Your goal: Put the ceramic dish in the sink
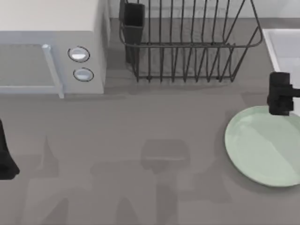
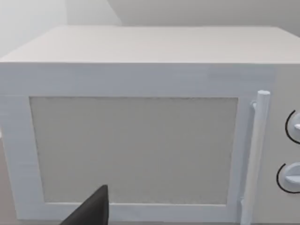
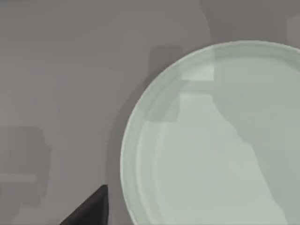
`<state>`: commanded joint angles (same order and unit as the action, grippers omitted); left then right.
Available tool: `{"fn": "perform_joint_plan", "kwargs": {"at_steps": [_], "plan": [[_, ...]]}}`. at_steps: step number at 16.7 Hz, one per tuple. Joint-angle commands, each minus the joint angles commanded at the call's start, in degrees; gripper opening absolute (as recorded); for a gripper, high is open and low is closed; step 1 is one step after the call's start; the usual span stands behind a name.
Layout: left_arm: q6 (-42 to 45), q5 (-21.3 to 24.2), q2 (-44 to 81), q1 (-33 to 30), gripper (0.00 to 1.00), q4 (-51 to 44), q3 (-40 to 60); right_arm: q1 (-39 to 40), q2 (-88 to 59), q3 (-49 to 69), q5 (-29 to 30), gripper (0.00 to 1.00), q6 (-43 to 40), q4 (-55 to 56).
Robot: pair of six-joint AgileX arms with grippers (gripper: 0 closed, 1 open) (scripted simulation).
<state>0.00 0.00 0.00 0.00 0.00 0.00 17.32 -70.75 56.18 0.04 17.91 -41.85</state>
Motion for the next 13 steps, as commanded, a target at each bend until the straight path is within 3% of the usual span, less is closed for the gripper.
{"fn": "perform_joint_plan", "kwargs": {"at_steps": [7,13], "plan": [[0.0,0.0,0.0,0.0,1.00,0.0,0.0,7.4,-32.9,24.0,0.0,1.00,7.6,-17.8],[0.0,0.0,0.0,0.0,1.00,0.0,0.0,9.4,-41.4,30.4,0.0,1.00,9.7,-22.6]]}}
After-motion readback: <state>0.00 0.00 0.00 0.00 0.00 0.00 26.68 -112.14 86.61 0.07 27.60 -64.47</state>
